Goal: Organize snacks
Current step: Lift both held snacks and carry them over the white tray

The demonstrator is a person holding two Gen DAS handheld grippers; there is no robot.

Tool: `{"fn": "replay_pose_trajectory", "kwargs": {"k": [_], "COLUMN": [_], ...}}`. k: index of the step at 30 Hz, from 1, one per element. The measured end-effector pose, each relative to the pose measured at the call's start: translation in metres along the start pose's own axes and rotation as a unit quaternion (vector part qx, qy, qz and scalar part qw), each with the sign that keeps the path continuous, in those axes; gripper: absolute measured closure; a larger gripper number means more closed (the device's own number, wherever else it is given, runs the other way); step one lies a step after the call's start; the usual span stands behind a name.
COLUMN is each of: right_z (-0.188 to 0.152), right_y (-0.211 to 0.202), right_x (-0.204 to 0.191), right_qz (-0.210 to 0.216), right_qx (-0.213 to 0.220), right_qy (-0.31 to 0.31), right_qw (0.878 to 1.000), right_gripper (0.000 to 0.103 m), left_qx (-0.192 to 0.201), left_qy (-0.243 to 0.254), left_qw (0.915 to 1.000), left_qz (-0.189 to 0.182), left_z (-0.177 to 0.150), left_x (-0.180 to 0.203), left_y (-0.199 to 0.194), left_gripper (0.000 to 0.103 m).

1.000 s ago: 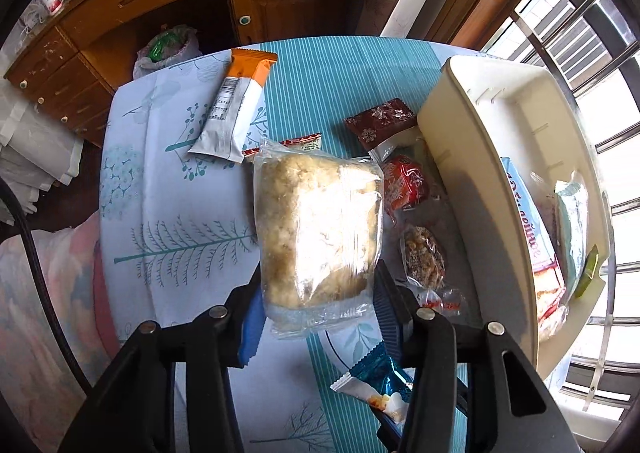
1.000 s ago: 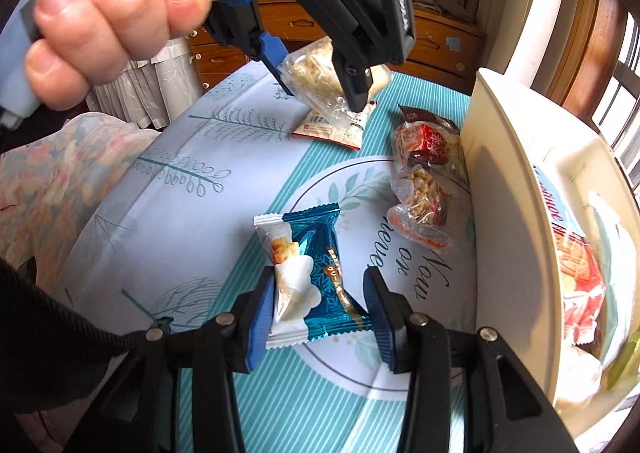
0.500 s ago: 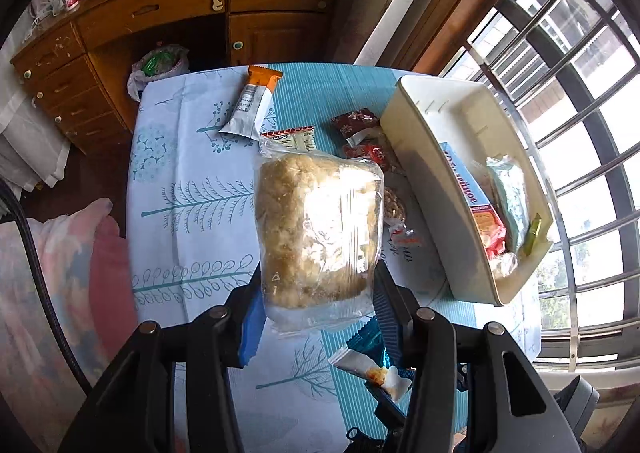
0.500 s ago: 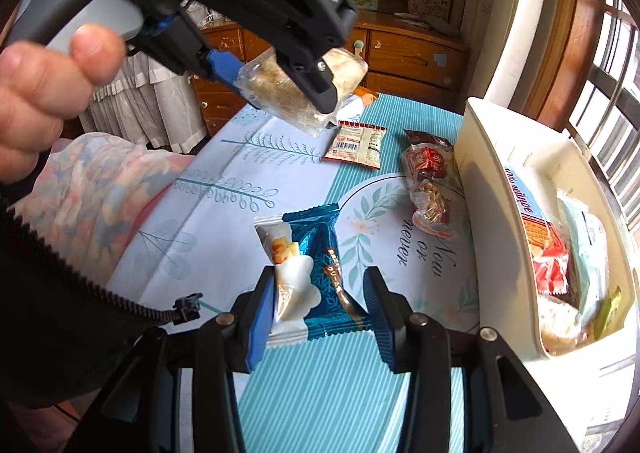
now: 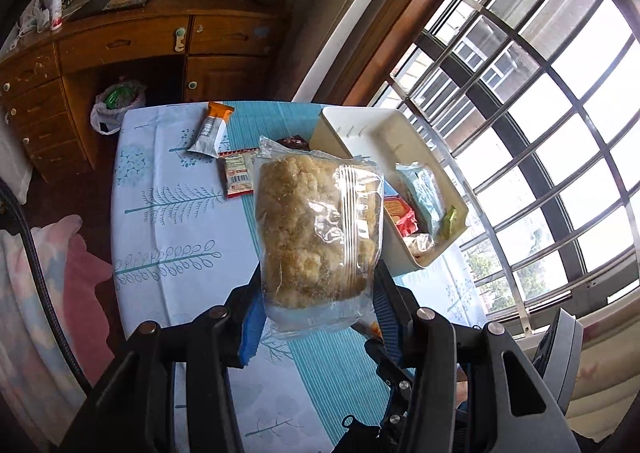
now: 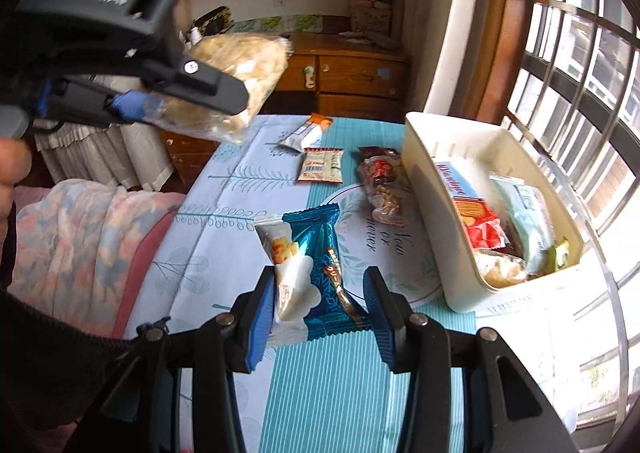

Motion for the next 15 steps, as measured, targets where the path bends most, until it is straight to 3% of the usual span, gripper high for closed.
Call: {"fn": "replay_pose_trajectory", "kwargs": {"k": [15], "right_z": [-0.017], "right_y": [-0.053], "right_x": [0.028], "right_qz": [-0.055], "right_qx": [0.019], "right_qy": [0.064], "right_qw": [0.996], "right_gripper": [0.059], "left_qx": [-0.007], "left_qy": [0.041], "left_qw": [0.9975], "left_qz": [-0.057], "left_z": [-0.027], "left_x": [0.054], "left_y": [-0.012], "left_gripper": [0.056]}}
Point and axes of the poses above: each gripper's, at about its wrist camera, not at the fingertips, and y roughly the way its jaws point, x to its right, z to its top, the point moved 7 cm from there along y, roughly the way its jaws point, and after that the axes turned 12 degrees about -y, right-handed, at the moved point
